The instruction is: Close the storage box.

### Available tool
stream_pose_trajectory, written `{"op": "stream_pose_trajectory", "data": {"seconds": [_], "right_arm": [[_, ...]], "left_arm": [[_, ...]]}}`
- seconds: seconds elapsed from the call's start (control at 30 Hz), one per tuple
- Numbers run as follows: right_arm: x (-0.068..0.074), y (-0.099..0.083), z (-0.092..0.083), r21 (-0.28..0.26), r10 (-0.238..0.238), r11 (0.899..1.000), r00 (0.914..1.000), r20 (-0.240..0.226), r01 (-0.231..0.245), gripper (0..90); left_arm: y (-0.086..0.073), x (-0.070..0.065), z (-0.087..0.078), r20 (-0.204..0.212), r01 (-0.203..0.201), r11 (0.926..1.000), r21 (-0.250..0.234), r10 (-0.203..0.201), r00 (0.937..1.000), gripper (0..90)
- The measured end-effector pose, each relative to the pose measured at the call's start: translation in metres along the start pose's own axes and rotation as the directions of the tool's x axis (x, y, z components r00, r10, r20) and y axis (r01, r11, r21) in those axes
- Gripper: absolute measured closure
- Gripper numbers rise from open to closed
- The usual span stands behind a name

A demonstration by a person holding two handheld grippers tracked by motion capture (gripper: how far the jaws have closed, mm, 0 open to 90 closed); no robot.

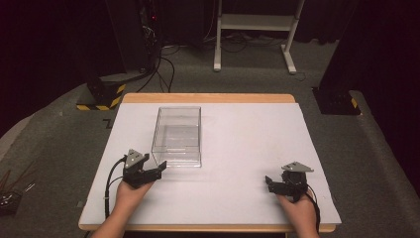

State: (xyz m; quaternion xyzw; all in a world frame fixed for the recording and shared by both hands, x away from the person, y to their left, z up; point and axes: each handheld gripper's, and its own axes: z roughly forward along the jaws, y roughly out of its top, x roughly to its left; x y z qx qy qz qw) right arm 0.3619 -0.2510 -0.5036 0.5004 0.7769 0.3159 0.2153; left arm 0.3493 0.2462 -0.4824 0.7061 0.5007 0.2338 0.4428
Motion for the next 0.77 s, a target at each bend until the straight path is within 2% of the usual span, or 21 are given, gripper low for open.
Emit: {"op": "stream_pose_trajectory", "data": {"seconds": [0.27, 0.33, 0.43, 0.53, 0.77], "right_arm": [[0.0, 0.0, 0.0, 0.0, 0.0, 1.0, 1.0, 0.0, 0.0, 13.1], [0.0, 0.0, 0.0, 0.0, 0.0, 1.0, 1.0, 0.0, 0.0, 13.1], [0.0, 0.0, 0.0, 0.0, 0.0, 1.0, 1.0, 0.0, 0.0, 13.1], [0.0, 0.0, 0.0, 0.0, 0.0, 1.0, 1.0, 0.0, 0.0, 13.1], [0.0, 0.0, 0.0, 0.0, 0.001, 1.0, 1.0, 0.001, -0.001, 13.1]], "left_arm": [[-0.015, 0.01, -0.015, -0.001, -0.01, 0.9996, 0.026, 0.01, 0.9999, 21.7], [-0.025, 0.017, -0.022, -0.015, -0.02, 0.9981, 0.058, 0.021, 0.9997, 21.7], [-0.032, 0.023, -0.026, -0.025, -0.022, 0.9962, 0.084, 0.025, 0.9994, 21.7], [-0.038, 0.029, -0.031, -0.029, -0.009, 0.9926, 0.121, 0.013, 0.9995, 21.6], [-0.043, 0.026, -0.036, -0.04, -0.059, 0.9889, 0.137, 0.065, 0.9971, 20.7]]}}
